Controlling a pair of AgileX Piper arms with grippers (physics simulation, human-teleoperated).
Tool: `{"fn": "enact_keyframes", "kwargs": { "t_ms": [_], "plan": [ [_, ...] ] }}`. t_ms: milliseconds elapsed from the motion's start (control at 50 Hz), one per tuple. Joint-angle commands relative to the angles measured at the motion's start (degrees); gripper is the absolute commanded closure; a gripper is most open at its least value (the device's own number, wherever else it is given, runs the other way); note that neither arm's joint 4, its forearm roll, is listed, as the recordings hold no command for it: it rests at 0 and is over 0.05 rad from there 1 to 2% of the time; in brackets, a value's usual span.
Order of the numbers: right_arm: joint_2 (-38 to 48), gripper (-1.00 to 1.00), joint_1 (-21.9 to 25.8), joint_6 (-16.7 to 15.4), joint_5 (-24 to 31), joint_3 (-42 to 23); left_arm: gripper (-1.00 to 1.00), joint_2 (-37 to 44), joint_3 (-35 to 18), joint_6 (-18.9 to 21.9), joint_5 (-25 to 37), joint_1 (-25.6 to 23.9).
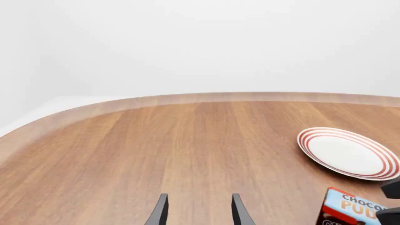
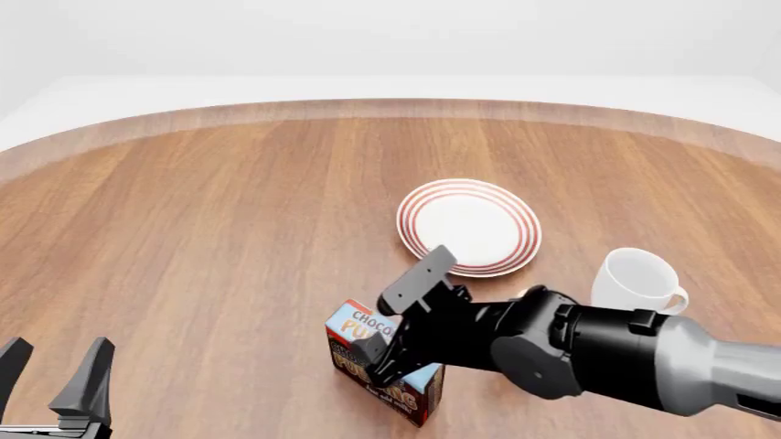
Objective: Put the chocolate pudding to the right of the plate.
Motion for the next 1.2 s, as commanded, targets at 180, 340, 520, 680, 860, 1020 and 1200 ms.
{"fn": "enact_keyframes", "kwargs": {
  "t_ms": [180,340,520,680,860,1020,1200],
  "plan": [
    [0.27,-1.0,-1.23,-0.29,-1.01,1.13,-1.0,0.0,0.0,0.0,0.0,0.0],
    [1.24,-1.0,-1.81,-0.61,-1.75,1.44,-1.0,0.0,0.0,0.0,0.0,0.0],
    [1.92,-1.0,-1.79,-0.58,-2.37,1.74,-1.0,0.0,0.0,0.0,0.0,0.0],
    [2.73,-1.0,-1.42,-0.26,-2.94,1.85,-1.0,0.0,0.0,0.0,0.0,0.0],
    [5.5,-1.0,-0.19,0.86,-3.89,1.24,-1.0,0.0,0.0,0.0,0.0,0.0],
    [6.32,1.0,-0.07,-0.43,-5.42,2.11,-1.0,0.0,0.0,0.0,0.0,0.0],
    [7.41,1.0,1.31,0.26,-5.27,1.42,-1.0,0.0,0.0,0.0,0.0,0.0]
  ]
}}
